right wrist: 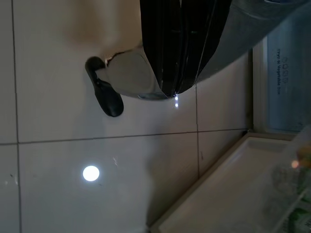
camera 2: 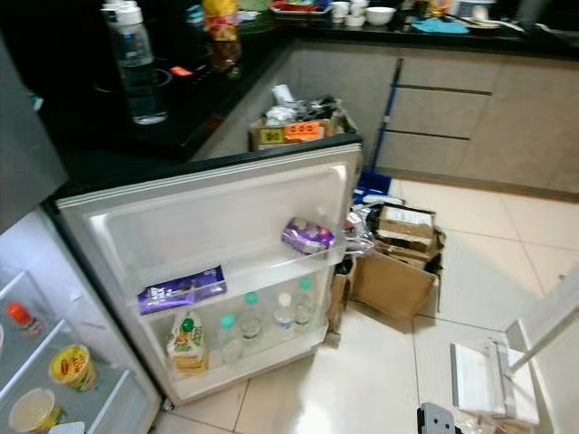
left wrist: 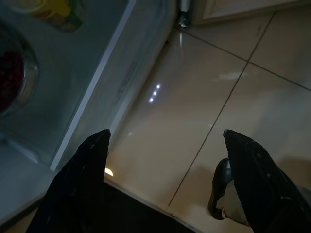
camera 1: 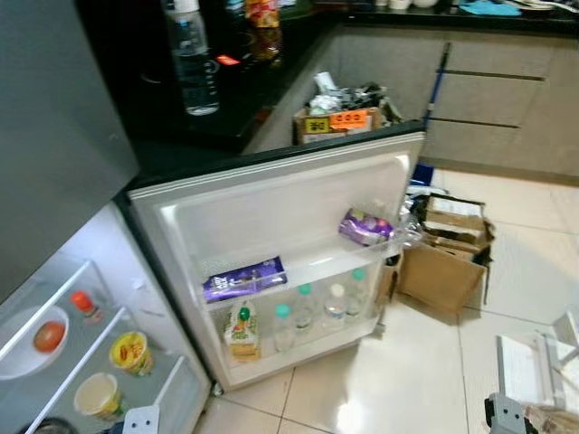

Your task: Restocking fridge

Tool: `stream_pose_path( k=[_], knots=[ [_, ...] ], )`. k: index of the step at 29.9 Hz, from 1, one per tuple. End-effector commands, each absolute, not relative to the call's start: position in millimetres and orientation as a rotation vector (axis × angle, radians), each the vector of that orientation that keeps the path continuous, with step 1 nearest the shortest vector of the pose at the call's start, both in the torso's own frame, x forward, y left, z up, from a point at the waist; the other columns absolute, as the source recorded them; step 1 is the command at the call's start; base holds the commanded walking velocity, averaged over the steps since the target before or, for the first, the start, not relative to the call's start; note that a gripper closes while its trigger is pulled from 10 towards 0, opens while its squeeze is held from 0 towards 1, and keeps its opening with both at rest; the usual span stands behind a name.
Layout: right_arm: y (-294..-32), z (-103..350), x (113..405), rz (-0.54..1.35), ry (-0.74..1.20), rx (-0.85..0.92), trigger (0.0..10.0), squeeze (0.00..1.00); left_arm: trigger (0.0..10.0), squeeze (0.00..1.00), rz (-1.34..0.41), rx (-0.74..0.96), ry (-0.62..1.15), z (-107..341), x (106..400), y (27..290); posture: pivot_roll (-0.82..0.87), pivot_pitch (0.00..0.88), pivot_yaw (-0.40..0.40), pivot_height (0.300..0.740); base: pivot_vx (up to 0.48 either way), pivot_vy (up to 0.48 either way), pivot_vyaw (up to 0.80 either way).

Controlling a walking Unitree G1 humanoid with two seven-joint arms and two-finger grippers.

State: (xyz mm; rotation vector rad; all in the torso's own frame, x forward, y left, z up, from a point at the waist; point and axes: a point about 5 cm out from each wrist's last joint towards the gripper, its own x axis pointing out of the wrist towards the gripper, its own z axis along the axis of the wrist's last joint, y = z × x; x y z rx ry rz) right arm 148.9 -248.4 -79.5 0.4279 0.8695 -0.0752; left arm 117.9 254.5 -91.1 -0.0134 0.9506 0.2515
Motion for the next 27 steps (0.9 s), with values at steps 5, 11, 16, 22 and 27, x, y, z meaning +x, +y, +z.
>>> stream_pose_path(
  k=[5, 11, 16, 22, 27],
  knots=[
    [-239, -80, 154, -0.059, 0.878, 0.436, 10.0, 0.0, 10.0, 0.0, 0.24, -0.018, 0.98, -95, 115, 248, -0.1, 0.0, -0.015, 0.74, 0.0, 0.0, 0.0],
    [-239, -81, 156, -0.074, 0.899, 0.423, 10.0, 0.0, 10.0, 0.0, 0.232, -0.046, 0.978, -95, 117, 243, -0.09, 0.0, -0.024, 0.74, 0.0, 0.0, 0.0],
    [-239, -80, 158, -0.07, 0.896, 0.423, 10.0, 0.0, 10.0, 0.0, 0.217, -0.08, 0.981, -97, 119, 235, -0.09, 0.0, -0.029, 0.74, 0.0, -0.283, 0.0],
    [-237, -79, 162, -0.059, 0.891, 0.417, 10.0, 0.0, 10.0, 0.0, 0.202, -0.08, 0.982, -98, 121, 229, -0.09, 0.0, -0.034, 0.74, 0.0, -0.475, 0.0],
    [-235, -80, 161, -0.04, 0.904, 0.397, 10.0, 0.0, 10.0, 0.0, 0.194, -0.076, 0.985, -98, 120, 228, -0.09, 0.0, -0.034, 0.74, 0.0, -0.48, 0.0]
  ],
)
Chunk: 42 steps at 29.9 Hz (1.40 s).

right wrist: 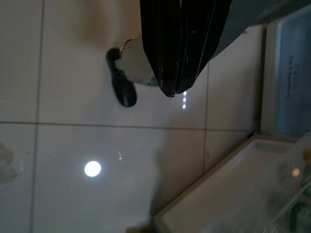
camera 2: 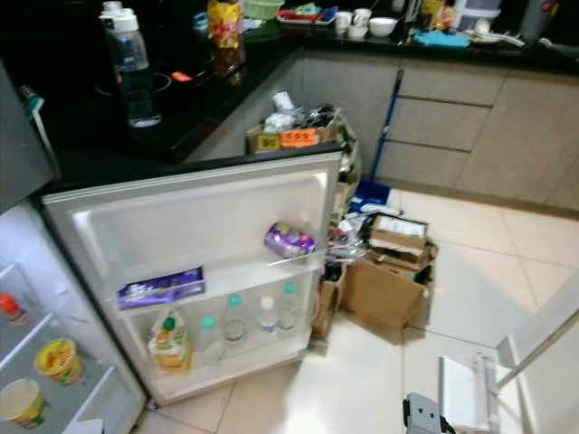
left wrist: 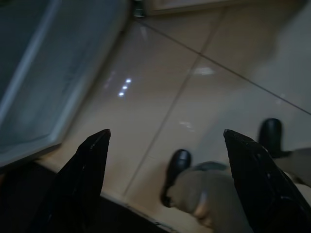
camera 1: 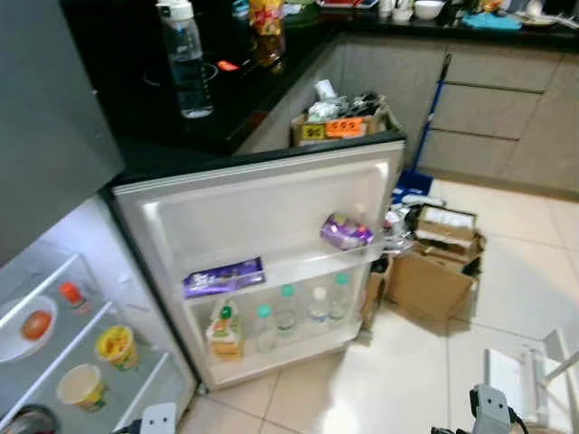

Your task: Restocking fridge

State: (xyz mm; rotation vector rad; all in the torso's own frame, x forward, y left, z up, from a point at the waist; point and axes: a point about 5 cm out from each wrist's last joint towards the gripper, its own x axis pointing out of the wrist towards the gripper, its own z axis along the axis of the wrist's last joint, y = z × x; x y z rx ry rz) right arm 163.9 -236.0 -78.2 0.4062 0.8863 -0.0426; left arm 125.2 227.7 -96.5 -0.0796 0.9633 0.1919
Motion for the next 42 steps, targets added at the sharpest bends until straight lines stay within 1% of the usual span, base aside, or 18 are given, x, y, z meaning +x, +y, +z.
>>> stream_pose_path(
  k=[1, 3, 5, 7, 16, 18, 21, 24, 26, 33, 42],
  knots=[
    [-235, -80, 161, -0.04, 0.904, 0.397, 10.0, 0.0, 10.0, 0.0, 0.194, -0.076, 0.985, -98, 120, 228, -0.09, 0.0, -0.034, 0.74, 0.0, -0.48, 0.0],
    [-232, -81, 159, -0.003, 0.922, 0.342, 10.0, 0.0, 10.0, 0.0, 0.189, -0.073, 0.988, -99, 119, 228, -0.09, 0.0, -0.034, 0.74, 0.0, -0.48, 0.0],
    [-232, -81, 159, -0.003, 0.922, 0.342, 10.0, 0.0, 10.0, 0.0, 0.189, -0.073, 0.988, -99, 119, 228, -0.09, 0.0, -0.034, 0.74, 0.0, -0.48, 0.0],
    [-232, -83, 157, 0.011, 0.936, 0.284, 10.0, 0.0, 10.0, 0.0, 0.187, -0.072, 0.99, -99, 119, 228, -0.09, 0.0, -0.034, 0.74, 0.0, -0.48, 0.0],
    [-227, -80, 163, 0.046, 0.909, 0.242, 10.0, 0.0, 10.0, 0.0, 0.182, -0.067, 0.992, -99, 119, 227, -0.09, 0.0, -0.033, 0.74, 0.0, -0.48, 0.0],
    [-229, -76, 171, 0.051, 0.855, 0.159, 10.0, 0.0, 10.0, 0.0, 0.18, -0.066, 0.991, -99, 119, 227, -0.09, 0.0, -0.035, 0.74, 0.0, -0.48, 0.0],
    [-228, -74, 173, 0.079, 0.846, 0.158, 10.0, 0.0, 10.0, 0.0, 0.177, -0.065, 0.993, -99, 119, 227, -0.09, 0.0, -0.035, 0.74, 0.0, -0.48, 0.0],
    [-227, -75, 172, 0.109, 0.863, 0.233, 10.0, 0.0, 10.0, 0.0, 0.175, -0.063, 0.995, -99, 118, 227, -0.08, 0.0, -0.034, 0.74, 0.0, -0.48, 0.0],
    [-227, -75, 170, 0.125, 0.873, 0.252, 10.0, 0.0, 10.0, 0.0, 0.174, -0.062, 0.996, -99, 118, 227, -0.08, 0.0, -0.035, 0.74, 0.0, -0.48, 0.0],
    [-229, -78, 161, 0.151, 0.909, 0.247, 10.0, 0.0, 10.0, 0.0, 0.169, -0.057, 1.0, -99, 118, 227, -0.09, 0.0, -0.035, 0.74, 0.0, -0.48, 0.78],
    [-232, -77, 162, 0.155, 0.903, 0.257, 10.0, 0.0, 10.0, 0.0, 0.165, -0.057, 0.995, -99, 120, 226, -0.09, 0.0, -0.034, 0.74, 0.0, -0.48, 0.78]
  ],
)
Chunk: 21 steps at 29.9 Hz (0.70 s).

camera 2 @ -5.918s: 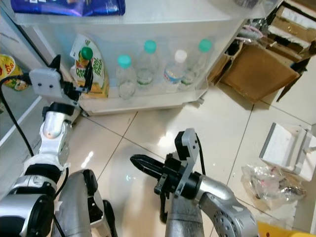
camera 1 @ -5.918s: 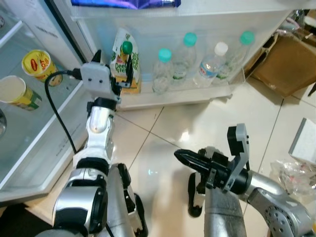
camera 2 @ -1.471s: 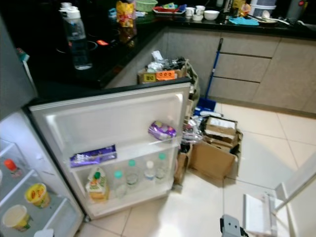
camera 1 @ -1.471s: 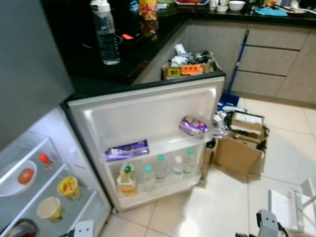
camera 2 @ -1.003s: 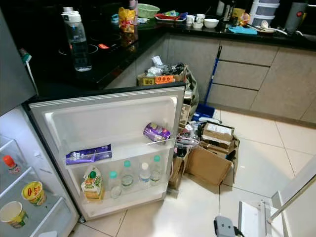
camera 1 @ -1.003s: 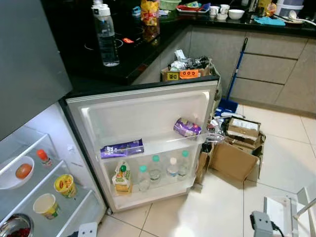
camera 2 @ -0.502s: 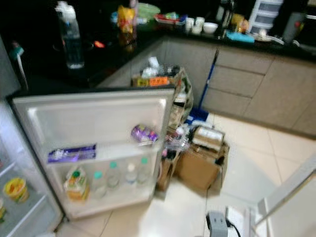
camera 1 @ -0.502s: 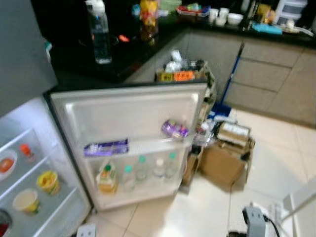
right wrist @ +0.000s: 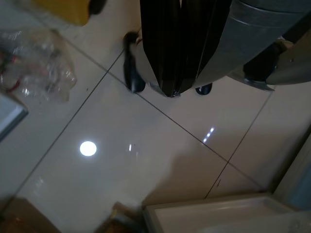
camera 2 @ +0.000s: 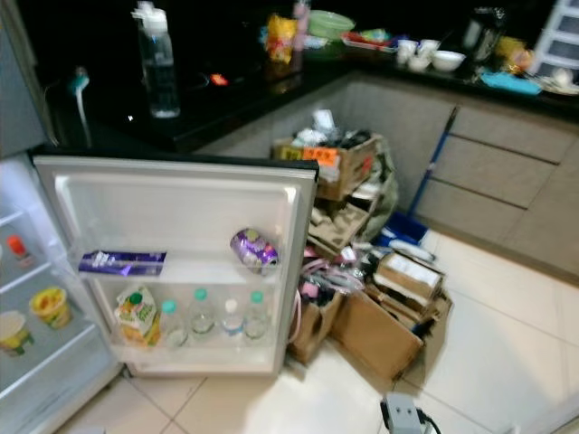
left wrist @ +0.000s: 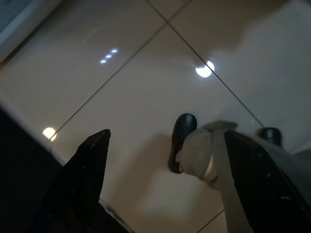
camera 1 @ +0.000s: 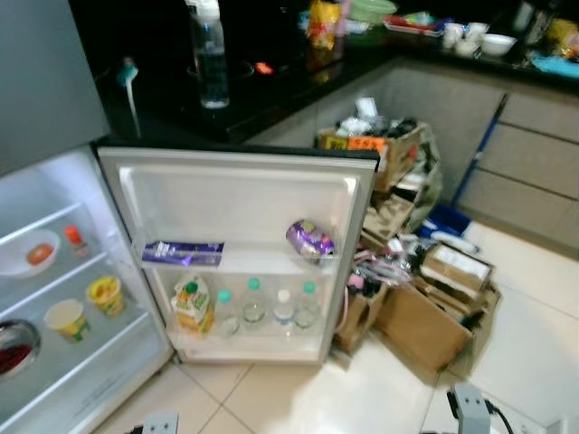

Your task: Restocking fridge

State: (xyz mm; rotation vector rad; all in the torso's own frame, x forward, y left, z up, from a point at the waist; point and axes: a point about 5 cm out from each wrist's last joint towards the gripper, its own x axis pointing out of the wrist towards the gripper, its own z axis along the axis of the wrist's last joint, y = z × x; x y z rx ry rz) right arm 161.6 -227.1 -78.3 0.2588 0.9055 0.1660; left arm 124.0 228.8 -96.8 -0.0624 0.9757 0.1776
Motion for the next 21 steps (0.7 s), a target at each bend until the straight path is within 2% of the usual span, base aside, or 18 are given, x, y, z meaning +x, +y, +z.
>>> stream_pose_path(
  k=[1, 16, 19, 21],
  knots=[
    [-231.9, -76.8, 162.2, 0.156, 0.902, 0.259, 10.0, 0.0, 10.0, 0.0, 0.164, -0.057, 0.994, -98.8, 120.1, 226.0, -0.09, 0.0, -0.034, 0.74, 0.0, -0.48, 0.78],
    [-231.4, -76.1, 162.3, 0.171, 0.89, 0.278, 10.0, 0.0, 10.0, 0.0, 0.171, -0.056, 1.009, -100.1, 115.4, 227.1, -0.1, 0.0, -0.031, 0.74, 0.0, -0.48, 0.78],
    [-231.6, -75.2, 163.9, 0.173, 0.882, 0.275, 10.0, 0.0, 10.0, 0.0, 0.168, -0.055, 1.003, -99.6, 117.3, 226.3, -0.1, 0.0, -0.032, 0.74, 0.0, -0.375, 0.78],
    [-232.0, -74.6, 165.0, 0.173, 0.877, 0.275, 10.0, 0.0, 10.0, 0.0, 0.17, -0.059, 1.001, -99.6, 117.7, 226.1, -0.1, 0.0, -0.032, 0.74, 0.0, 0.0, 0.78]
  ],
)
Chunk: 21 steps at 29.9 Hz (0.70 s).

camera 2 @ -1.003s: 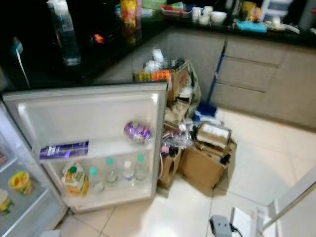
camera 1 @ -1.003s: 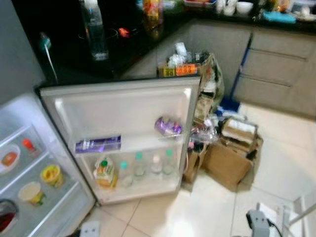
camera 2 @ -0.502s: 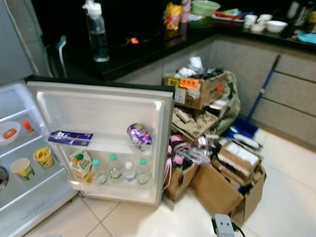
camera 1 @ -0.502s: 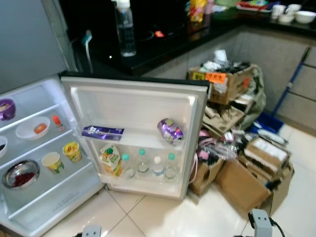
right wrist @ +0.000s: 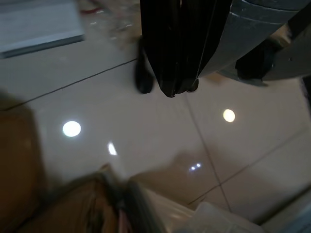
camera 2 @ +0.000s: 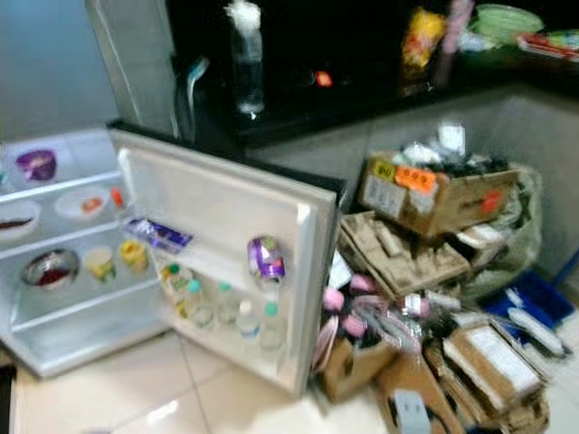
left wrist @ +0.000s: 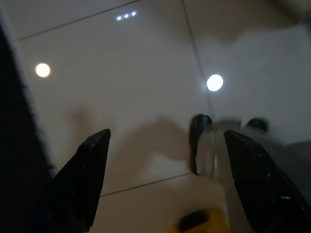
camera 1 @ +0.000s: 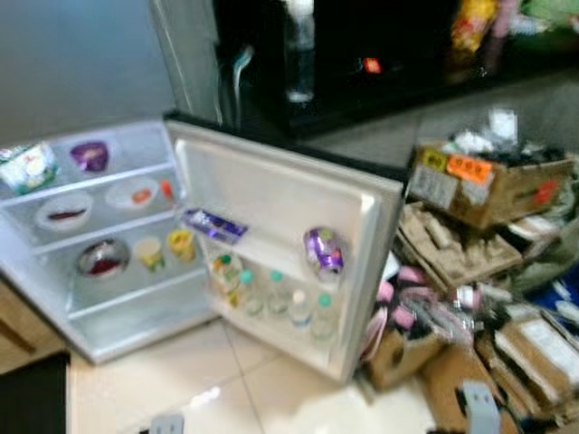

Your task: Restocking fridge

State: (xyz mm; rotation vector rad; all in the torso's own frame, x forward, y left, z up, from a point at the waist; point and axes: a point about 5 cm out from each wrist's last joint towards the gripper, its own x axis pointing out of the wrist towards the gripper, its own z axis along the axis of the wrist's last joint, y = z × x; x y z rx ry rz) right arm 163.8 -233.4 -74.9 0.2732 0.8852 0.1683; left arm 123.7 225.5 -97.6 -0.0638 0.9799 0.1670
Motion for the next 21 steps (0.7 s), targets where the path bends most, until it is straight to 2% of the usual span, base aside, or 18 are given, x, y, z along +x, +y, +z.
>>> stream_pose_path(
  k=[1, 7, 16, 18, 19, 20, 21],
  knots=[
    [-232, -75, 165, 0.173, 0.877, 0.275, 10.0, 0.0, 10.0, 0.0, 0.17, -0.059, 1.001, -100, 118, 226, -0.1, 0.0, -0.032, 0.74, 0.0, 0.0, 0.78],
    [-236, -72, 170, 0.144, 0.852, 0.256, 10.0, 0.0, 10.0, 0.0, 0.18, -0.063, 1.004, -100, 117, 227, -0.1, 0.0, -0.031, 0.74, 0.0, 0.0, 0.72],
    [-239, -63, 185, 0.115, 0.778, 0.255, 10.0, 0.0, 10.0, 0.0, 0.177, -0.059, 1.003, -100, 117, 227, -0.1, 0.0, -0.03, 0.74, 0.0, 0.0, 0.0],
    [-244, -51, 203, 0.097, 0.693, 0.261, 10.0, 0.0, 10.0, 0.0, 0.177, -0.058, 1.003, -100, 117, 227, -0.1, 0.0, -0.026, 0.74, 0.0, 0.0, 0.0],
    [-244, -51, 203, 0.097, 0.693, 0.261, 10.0, 0.0, 10.0, 0.0, 0.177, -0.058, 1.003, -100, 117, 227, -0.1, 0.0, -0.026, 0.74, 0.0, 0.0, 0.0],
    [-249, -39, 219, 0.078, 0.621, 0.265, 10.0, 0.0, 10.0, 0.0, 0.177, -0.057, 1.005, -100, 116, 227, -0.1, 0.0, -0.026, 0.74, 0.0, 0.0, 0.0],
    [-249, -39, 219, 0.078, 0.621, 0.265, 10.0, 0.0, 10.0, 0.0, 0.177, -0.057, 1.005, -100, 116, 227, -0.1, 0.0, -0.026, 0.74, 0.0, 0.0, 0.0]
  ],
)
